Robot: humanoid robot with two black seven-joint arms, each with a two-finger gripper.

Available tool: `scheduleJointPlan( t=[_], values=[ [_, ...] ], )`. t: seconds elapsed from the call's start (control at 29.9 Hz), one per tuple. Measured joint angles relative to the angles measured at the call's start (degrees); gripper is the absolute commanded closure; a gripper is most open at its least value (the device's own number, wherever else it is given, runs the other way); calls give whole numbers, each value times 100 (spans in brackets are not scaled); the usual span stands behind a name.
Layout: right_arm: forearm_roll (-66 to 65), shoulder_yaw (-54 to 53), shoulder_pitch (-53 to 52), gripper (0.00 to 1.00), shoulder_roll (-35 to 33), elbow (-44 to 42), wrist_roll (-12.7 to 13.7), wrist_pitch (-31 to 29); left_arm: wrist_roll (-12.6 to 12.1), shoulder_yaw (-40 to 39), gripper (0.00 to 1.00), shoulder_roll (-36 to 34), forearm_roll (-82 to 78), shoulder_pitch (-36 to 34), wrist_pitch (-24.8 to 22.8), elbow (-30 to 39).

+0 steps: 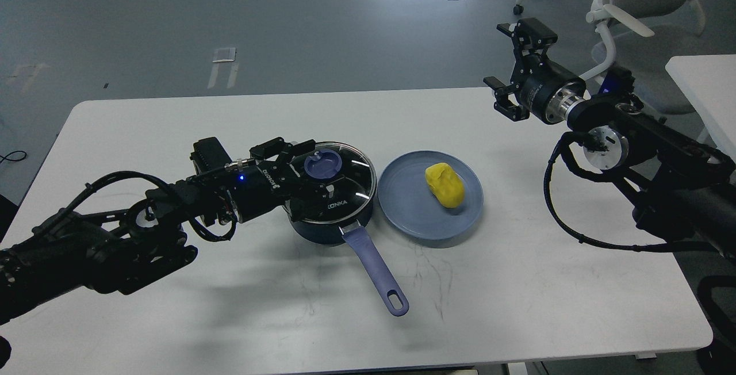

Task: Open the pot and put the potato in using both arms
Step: 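Lower the left gripper onto the blue lid knob and grasp it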

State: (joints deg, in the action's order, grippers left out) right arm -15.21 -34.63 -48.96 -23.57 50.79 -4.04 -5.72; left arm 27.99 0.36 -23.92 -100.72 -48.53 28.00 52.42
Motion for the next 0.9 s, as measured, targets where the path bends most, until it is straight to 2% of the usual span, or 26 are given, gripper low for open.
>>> scheduleJointPlan(
  t=[0.13, 0.23, 0.37, 0.47, 0.5, 0.64, 0.7, 0.9],
  values=[
    [0, 0, 0, 0, -23, 0, 0, 0, 0, 6, 8, 1, 0, 1, 0, -16],
    [0, 0, 0, 0, -25, 0, 0, 0, 0, 12, 20, 1, 0, 1, 0, -32],
    [0, 0, 0, 0, -25, 0, 0, 0, 0, 30, 25, -11, 0, 9, 0, -38],
    [0, 0, 0, 0, -25, 0, 0, 0, 0, 47, 39, -23, 0, 22, 0, -39],
    [0, 0, 1, 0, -25, 0, 0, 0, 0, 50, 48, -25, 0, 29, 0, -39],
    [-7, 0, 15, 0, -25, -7, 0, 0, 0, 58, 70, -40, 0, 43, 0, -39],
    [-8, 0, 17, 0, -25, -7, 0, 0, 2, 60, 75, -45, 0, 54, 0, -39],
    [-8, 0, 18, 0, -25, -6, 0, 0, 0, 52, 79, -86, 0, 76, 0, -3]
  ],
)
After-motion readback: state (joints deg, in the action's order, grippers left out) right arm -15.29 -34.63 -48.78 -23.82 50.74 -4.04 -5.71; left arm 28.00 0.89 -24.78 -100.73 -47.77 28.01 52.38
